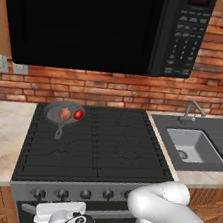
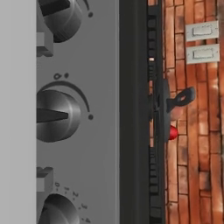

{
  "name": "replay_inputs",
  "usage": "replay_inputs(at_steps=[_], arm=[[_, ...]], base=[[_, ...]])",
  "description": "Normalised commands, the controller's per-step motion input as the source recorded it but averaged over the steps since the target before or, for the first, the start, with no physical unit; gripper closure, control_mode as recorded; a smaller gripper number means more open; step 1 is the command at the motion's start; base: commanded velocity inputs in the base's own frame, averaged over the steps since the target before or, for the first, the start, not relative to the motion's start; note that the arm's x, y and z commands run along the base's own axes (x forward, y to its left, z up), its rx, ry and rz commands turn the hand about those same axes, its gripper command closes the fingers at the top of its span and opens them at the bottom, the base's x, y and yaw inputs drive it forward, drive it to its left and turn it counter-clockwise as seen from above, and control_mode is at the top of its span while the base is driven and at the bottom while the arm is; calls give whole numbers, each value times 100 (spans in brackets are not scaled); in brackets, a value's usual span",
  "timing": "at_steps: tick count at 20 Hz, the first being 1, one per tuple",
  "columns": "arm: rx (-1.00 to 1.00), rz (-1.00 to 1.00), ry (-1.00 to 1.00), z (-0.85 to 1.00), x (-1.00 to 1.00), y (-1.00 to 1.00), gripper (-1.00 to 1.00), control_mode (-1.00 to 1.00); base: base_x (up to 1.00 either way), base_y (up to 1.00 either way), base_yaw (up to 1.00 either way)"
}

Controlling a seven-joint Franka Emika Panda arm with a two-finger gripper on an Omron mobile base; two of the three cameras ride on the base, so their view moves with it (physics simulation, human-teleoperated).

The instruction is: Place the pan on the rear left burner on the stove. Then place the tomato and the onion in the pan and turn on the rear left burner.

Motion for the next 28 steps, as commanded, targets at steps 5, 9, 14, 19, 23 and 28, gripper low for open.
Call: replay_inputs(at_steps=[5,9,14,19,23,28], arm=[[2,-1,0,1,1,-2,-100,-100],[1,-1,-1,1,1,-1,-100,-100],[2,-1,0,0,5,-2,-100,-100],[1,-1,-1,0,5,-1,-100,-100],[1,-1,0,0,13,0,-100,-100],[2,-1,0,0,15,0,-100,-100]], base=[[0,0,0],[0,0,0],[0,0,0],[0,0,0],[0,0,0],[0,0,0]])
